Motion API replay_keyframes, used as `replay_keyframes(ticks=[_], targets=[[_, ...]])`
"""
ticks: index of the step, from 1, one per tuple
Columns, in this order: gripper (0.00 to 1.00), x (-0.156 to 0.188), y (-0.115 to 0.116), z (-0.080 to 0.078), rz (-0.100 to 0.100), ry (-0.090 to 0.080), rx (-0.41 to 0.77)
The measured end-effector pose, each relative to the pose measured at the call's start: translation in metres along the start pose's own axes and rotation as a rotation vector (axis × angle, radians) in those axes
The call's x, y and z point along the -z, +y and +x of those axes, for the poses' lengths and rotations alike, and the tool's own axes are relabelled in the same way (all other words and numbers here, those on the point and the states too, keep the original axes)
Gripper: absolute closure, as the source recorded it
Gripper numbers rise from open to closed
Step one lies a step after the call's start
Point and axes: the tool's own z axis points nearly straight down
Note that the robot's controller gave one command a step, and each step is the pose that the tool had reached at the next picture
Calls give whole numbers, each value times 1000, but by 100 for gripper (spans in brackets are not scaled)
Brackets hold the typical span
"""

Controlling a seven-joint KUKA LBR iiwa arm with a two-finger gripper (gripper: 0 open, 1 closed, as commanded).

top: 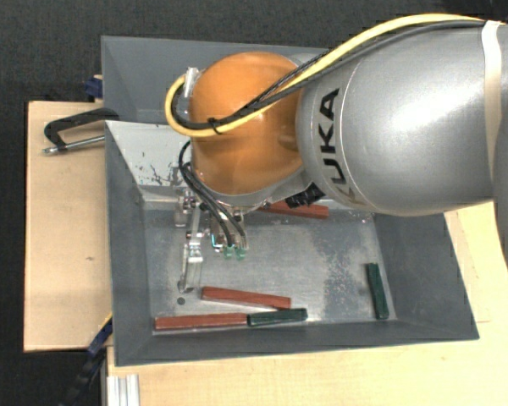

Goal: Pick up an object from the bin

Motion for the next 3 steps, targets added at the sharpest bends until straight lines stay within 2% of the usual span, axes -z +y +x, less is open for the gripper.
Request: replay_keyframes(ticks=[1,3], targets=[[100,4,-2,-2,-2,-8,-5],[100,3,-2,-3,-3,-11,-4]])
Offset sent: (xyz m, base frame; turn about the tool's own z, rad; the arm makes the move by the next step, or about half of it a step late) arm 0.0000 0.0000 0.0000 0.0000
